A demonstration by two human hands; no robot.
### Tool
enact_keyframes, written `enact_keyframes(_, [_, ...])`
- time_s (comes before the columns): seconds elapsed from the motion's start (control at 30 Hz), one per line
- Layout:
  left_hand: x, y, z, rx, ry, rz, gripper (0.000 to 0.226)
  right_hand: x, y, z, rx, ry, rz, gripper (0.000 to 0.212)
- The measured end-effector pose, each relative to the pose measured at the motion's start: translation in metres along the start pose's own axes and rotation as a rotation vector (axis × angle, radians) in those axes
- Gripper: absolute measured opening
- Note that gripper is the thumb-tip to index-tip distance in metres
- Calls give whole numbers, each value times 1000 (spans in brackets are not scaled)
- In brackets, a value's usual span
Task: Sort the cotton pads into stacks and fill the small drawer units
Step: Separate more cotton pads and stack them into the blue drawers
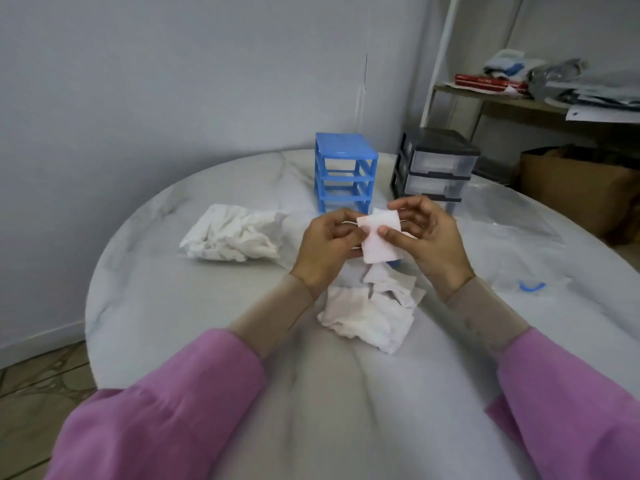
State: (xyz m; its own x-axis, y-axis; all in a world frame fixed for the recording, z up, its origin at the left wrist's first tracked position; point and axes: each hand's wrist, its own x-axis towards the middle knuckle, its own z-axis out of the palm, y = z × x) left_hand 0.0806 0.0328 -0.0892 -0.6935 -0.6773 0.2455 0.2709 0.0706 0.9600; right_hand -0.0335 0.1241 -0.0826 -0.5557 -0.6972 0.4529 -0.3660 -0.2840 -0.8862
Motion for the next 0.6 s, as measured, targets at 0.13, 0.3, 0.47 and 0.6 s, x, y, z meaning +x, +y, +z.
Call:
enact_keyframes(0.13, [2,1,-2,-42,65,-9,11,-3,-4,-2,-139,-26,-4,31])
enact_keyframes(0.3, [0,-8,-4,116,173,92,29,-9,-12,-12,-347,-144,81,28])
enact_keyframes(0.47, [-2,-11,-4,334,118,219,43,-16,-12,-10,-661,-275,35,18])
enact_keyframes(0.6, [-7,-7,-2,370,135,221,39,-19,-10,-9,-782,-302,81,19])
